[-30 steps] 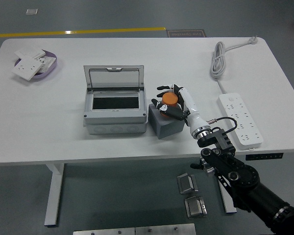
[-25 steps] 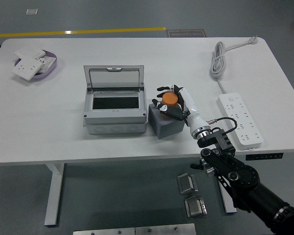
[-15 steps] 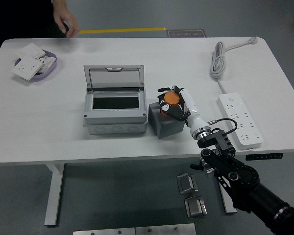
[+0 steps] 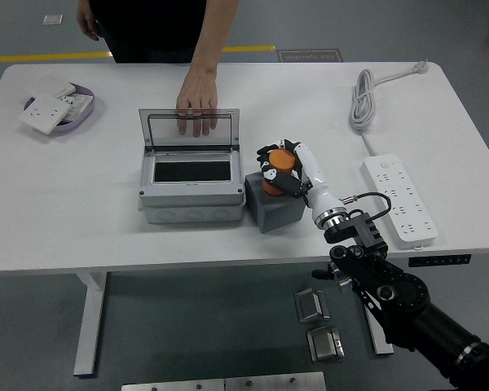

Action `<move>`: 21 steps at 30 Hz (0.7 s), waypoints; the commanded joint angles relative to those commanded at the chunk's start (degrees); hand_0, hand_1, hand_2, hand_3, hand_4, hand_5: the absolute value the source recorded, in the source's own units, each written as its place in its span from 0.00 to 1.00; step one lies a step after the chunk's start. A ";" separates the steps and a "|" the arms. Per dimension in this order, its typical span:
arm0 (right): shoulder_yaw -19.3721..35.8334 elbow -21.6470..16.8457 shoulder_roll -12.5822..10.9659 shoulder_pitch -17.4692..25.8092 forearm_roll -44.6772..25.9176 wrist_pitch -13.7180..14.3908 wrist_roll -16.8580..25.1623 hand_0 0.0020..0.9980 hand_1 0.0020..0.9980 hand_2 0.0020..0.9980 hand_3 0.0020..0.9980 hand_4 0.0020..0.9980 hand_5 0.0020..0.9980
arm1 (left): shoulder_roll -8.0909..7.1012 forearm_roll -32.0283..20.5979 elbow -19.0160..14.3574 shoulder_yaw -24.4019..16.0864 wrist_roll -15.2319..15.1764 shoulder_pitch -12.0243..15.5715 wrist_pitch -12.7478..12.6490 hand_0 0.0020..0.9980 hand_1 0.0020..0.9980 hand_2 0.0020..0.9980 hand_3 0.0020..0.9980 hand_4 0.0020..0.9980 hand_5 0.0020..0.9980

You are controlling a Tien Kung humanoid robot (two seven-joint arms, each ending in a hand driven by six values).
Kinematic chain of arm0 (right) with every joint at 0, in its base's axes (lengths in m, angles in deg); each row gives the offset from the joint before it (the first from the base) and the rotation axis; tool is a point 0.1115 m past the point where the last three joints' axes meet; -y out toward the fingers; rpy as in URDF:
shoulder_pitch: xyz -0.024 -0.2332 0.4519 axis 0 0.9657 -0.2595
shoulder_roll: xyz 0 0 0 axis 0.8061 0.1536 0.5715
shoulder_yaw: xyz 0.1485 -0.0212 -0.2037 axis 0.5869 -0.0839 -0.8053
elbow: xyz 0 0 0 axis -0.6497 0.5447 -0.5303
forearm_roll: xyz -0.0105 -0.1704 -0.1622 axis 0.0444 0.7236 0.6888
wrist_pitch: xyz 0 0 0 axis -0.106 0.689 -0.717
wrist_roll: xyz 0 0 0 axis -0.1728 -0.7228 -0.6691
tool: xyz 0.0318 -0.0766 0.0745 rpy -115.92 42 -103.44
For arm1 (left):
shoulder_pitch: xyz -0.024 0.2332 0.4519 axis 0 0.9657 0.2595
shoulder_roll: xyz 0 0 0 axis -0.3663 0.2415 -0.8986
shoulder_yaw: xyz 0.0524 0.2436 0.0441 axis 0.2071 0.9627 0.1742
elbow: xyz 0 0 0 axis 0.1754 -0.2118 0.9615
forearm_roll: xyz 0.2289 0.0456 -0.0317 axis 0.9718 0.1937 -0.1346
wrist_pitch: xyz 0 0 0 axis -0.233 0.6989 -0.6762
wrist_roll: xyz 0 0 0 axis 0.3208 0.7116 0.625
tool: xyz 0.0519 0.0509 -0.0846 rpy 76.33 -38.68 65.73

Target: Pick up the cylinder from the cube,place it in the box,flap close box

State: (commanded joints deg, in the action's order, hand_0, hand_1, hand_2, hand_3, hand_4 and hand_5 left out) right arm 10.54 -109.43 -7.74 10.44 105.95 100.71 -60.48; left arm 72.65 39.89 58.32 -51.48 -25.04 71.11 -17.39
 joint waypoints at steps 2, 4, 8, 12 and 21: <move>-0.46 -1.76 -0.53 -0.85 1.51 0.64 -1.25 0.52 0.54 0.45 0.39 0.07 0.00 | 0.03 0.14 0.00 -0.23 0.09 0.09 -0.04 0.57 0.62 0.54 0.55 0.61 0.29; -1.31 -3.37 -0.97 -2.01 3.16 1.25 -2.68 0.52 0.54 0.45 0.39 0.07 0.00 | 0.07 0.43 0.00 -0.56 0.24 0.20 -0.05 0.57 0.62 0.54 0.55 0.61 0.29; -4.24 -5.23 -0.99 -5.35 6.76 1.99 -6.03 0.51 0.53 0.45 0.36 0.04 0.00 | 0.08 1.07 0.00 -1.34 0.60 0.41 -0.08 0.57 0.62 0.54 0.55 0.61 0.29; -8.47 -5.04 0.23 -9.48 10.23 2.11 -9.79 0.46 0.49 0.44 0.34 0.06 0.00 | -0.03 1.71 0.00 -2.05 0.87 0.47 -0.05 0.57 0.62 0.54 0.55 0.61 0.30; -19.05 -0.37 0.39 -18.61 17.95 -0.08 -19.10 0.43 0.48 0.44 0.34 0.06 0.00 | -0.60 2.88 0.00 -3.06 1.14 0.17 0.09 0.57 0.62 0.54 0.55 0.62 0.30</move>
State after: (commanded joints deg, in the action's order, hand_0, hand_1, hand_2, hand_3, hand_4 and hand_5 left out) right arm -8.51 -109.80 -7.35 -8.18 123.90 100.64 -79.58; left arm 72.05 42.77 58.32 -54.54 -23.89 71.28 -17.30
